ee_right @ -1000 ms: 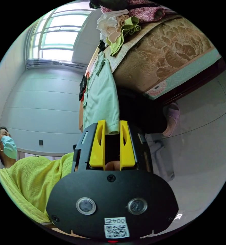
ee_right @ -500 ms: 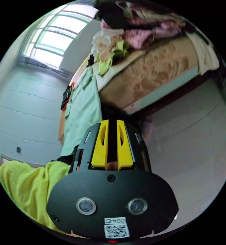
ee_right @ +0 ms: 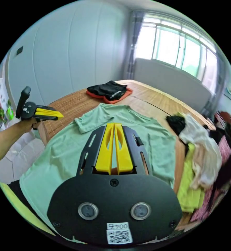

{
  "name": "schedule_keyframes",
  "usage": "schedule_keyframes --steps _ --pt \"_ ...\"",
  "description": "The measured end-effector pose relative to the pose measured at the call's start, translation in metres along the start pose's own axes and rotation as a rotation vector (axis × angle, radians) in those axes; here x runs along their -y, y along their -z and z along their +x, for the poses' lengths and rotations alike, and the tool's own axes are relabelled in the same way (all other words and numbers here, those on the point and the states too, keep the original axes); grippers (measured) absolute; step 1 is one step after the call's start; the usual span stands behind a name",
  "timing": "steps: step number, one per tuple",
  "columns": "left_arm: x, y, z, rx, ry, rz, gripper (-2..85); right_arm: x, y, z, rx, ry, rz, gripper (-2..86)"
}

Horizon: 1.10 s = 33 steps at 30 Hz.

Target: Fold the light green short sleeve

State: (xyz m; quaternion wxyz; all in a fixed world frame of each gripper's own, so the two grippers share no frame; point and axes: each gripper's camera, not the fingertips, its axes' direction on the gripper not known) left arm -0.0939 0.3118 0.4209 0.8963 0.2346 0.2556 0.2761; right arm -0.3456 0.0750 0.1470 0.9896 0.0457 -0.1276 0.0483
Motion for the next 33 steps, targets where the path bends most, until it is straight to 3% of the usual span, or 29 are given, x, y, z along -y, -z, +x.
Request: schedule_keyframes --steps 5,11,13,15,19,23,27,29,33 --pt "0.041 -0.054 0.012 -0.036 -0.024 -0.158 0.6 0.141 -0.136 0.009 0.169 0.050 -0.177 -0.7" --pt "0.041 -0.064 0.024 -0.107 0.049 -0.147 0.3 0.203 -0.225 0.008 0.265 0.155 -0.346 -0.6" --pt "0.041 -0.062 0.030 -0.105 0.061 -0.147 0.2 0.202 -0.249 0.009 0.213 0.206 -0.430 -0.5" --pt "0.041 -0.059 0.036 -0.093 0.061 -0.147 0.2 0.206 -0.249 0.034 0.193 0.117 -0.379 -0.4" --pt "0.040 -0.052 0.048 -0.068 0.057 -0.136 0.1 0.204 -0.233 0.092 0.341 -0.091 -0.301 1.0" --pt "0.041 -0.042 0.050 -0.082 0.059 -0.136 0.1 0.191 -0.207 0.100 0.338 -0.073 -0.253 3.2" --pt "0.049 -0.018 0.042 -0.053 0.094 -0.073 0.1 0.169 -0.220 0.096 0.245 -0.006 -0.372 2.2" --pt "0.056 -0.015 0.039 -0.062 0.093 -0.043 0.1 0.164 -0.197 0.106 0.253 -0.081 -0.270 0.3" --pt "0.070 -0.053 0.039 -0.066 0.053 -0.156 0.2 0.144 -0.161 0.100 0.362 -0.101 -0.179 -0.5"
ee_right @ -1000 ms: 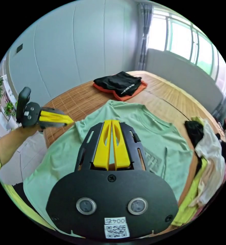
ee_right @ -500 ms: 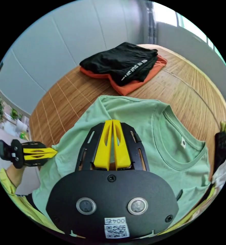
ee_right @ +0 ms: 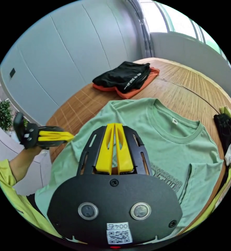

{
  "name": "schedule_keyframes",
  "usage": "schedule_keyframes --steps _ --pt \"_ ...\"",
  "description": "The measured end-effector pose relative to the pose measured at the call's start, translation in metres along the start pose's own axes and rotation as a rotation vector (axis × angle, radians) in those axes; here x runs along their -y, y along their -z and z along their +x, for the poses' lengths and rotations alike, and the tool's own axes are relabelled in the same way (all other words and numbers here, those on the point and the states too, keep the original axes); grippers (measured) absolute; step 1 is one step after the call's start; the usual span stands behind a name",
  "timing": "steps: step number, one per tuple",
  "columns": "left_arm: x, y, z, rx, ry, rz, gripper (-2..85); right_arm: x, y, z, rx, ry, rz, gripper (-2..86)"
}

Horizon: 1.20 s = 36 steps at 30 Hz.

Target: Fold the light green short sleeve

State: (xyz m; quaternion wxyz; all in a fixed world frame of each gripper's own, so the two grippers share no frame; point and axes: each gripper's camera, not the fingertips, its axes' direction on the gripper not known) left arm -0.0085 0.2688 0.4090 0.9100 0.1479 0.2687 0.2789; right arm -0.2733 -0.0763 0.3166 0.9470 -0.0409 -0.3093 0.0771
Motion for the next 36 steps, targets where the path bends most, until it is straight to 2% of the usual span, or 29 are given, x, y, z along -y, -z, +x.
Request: schedule_keyframes --steps 2,6,8,10,12,15,18,20,21,23,25,27,31,36 --pt "0.002 -0.011 -0.008 0.011 0.043 -0.028 0.2 -0.026 -0.006 -0.020 0.076 0.057 -0.045 -0.7" --pt "0.003 -0.008 -0.024 -0.012 0.127 0.009 0.2 -0.057 -0.027 -0.065 0.104 0.148 -0.090 -0.7" --pt "0.005 -0.023 -0.029 0.013 0.122 -0.073 0.2 -0.067 -0.054 -0.086 0.084 0.191 -0.181 -0.6" --pt "-0.001 -0.020 -0.046 -0.026 0.162 -0.063 0.3 -0.078 -0.065 -0.093 0.014 0.208 -0.230 -0.5" --pt "-0.009 0.001 -0.057 -0.021 0.185 -0.012 0.5 -0.086 -0.046 -0.093 -0.009 0.198 -0.219 -0.3" --pt "-0.044 0.043 -0.072 -0.110 0.189 0.068 1.1 -0.125 0.029 -0.079 0.008 0.140 -0.082 0.7" --pt "-0.114 0.058 -0.084 -0.299 0.228 0.069 2.8 -0.205 0.106 -0.047 0.051 0.001 -0.024 6.2" --pt "-0.169 0.051 -0.089 -0.447 0.309 0.025 4.7 -0.297 0.156 -0.015 0.102 -0.189 -0.011 9.7" --pt "-0.208 0.043 -0.090 -0.546 0.382 0.001 6.4 -0.324 0.166 -0.007 0.122 -0.248 -0.002 10.1" --pt "-0.270 0.030 -0.088 -0.703 0.531 -0.015 9.6 -0.438 0.199 0.018 0.196 -0.506 0.075 11.6" --pt "-0.342 0.014 -0.077 -0.959 0.734 0.043 12.2 -0.520 0.211 0.024 0.223 -0.681 0.134 12.5" --pt "-0.380 0.006 -0.067 -1.086 0.856 0.108 13.5 -0.591 0.216 0.021 0.256 -0.819 0.221 13.3" --pt "-0.406 -0.006 -0.057 -1.179 0.915 0.114 14.9 -0.695 0.191 0.006 0.337 -1.011 0.359 15.0" --pt "-0.393 -0.016 -0.066 -1.183 0.835 0.020 16.0 -0.728 0.140 -0.011 0.391 -1.036 0.357 16.1"
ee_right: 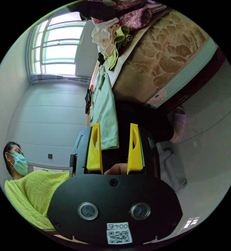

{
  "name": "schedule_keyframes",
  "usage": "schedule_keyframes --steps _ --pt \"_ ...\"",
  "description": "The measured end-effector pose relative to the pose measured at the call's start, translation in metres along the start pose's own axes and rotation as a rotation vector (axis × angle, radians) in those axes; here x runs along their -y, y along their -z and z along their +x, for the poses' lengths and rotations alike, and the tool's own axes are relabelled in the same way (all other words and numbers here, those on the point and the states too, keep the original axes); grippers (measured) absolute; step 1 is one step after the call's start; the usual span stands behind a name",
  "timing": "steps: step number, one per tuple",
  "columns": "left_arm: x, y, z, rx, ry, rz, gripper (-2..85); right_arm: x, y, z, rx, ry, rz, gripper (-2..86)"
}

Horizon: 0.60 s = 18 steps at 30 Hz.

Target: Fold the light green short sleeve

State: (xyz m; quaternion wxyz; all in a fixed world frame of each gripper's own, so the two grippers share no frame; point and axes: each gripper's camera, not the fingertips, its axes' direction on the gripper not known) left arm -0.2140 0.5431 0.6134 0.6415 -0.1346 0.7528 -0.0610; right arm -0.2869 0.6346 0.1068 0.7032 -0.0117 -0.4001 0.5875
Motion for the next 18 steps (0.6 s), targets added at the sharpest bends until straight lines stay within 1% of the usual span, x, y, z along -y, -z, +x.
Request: schedule_keyframes --steps 2,4,8,11,13,18 --pt "0.003 -0.002 0.001 0.009 -0.005 -0.035 16.2 -0.012 -0.014 0.009 0.044 0.005 -0.003 15.8" --pt "0.003 -0.002 0.002 -0.015 -0.010 -0.029 16.1 -0.021 -0.023 0.012 0.045 0.020 -0.012 15.6" --pt "0.002 -0.002 0.001 -0.001 -0.009 -0.014 14.8 -0.041 -0.036 0.027 0.066 0.024 -0.018 15.7" --pt "0.001 0.006 0.000 0.054 -0.019 -0.006 10.3 -0.053 -0.041 0.041 0.118 0.008 -0.011 15.9" --pt "0.001 0.013 0.000 0.040 -0.034 -0.007 5.8 -0.060 -0.045 0.049 0.125 0.002 -0.007 15.9" --pt "0.006 0.017 0.001 0.009 -0.053 -0.005 4.4 -0.078 -0.059 0.070 0.144 -0.022 0.003 16.0"
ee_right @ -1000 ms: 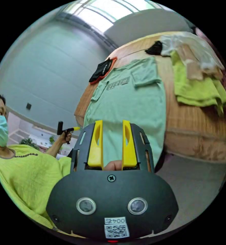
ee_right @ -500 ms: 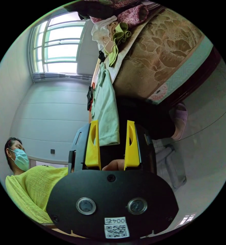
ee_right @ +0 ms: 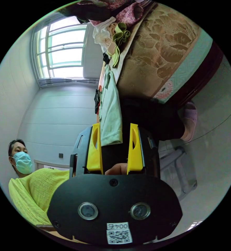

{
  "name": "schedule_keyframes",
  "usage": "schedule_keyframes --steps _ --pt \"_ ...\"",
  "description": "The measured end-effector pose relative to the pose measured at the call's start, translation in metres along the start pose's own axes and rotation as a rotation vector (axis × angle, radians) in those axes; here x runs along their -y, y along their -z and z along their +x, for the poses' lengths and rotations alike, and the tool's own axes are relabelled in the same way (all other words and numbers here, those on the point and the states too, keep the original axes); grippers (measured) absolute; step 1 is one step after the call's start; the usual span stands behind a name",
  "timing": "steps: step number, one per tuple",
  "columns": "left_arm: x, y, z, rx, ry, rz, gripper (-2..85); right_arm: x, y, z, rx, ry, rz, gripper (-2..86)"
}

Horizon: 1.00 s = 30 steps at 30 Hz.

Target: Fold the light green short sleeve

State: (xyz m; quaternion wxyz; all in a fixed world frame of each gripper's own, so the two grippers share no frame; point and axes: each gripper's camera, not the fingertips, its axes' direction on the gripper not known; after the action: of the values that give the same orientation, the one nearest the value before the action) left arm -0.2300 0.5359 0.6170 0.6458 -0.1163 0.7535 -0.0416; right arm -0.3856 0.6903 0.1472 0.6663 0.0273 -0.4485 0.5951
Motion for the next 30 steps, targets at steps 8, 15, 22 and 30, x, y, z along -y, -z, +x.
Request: schedule_keyframes --steps 8,15,22,30 --pt "0.002 -0.015 0.000 0.008 -0.008 -0.015 5.6 -0.023 -0.031 0.021 -0.029 0.030 -0.081 13.7" --pt "0.001 -0.010 0.012 0.012 -0.028 -0.003 3.0 -0.035 -0.036 0.018 0.033 0.139 -0.134 7.5" --pt "0.005 -0.012 0.025 0.087 -0.016 -0.025 2.5 -0.041 -0.044 -0.001 0.003 0.240 -0.103 0.9" --pt "0.020 -0.021 0.064 0.292 0.009 -0.137 2.1 -0.044 -0.045 -0.035 0.034 0.336 -0.030 -0.2"
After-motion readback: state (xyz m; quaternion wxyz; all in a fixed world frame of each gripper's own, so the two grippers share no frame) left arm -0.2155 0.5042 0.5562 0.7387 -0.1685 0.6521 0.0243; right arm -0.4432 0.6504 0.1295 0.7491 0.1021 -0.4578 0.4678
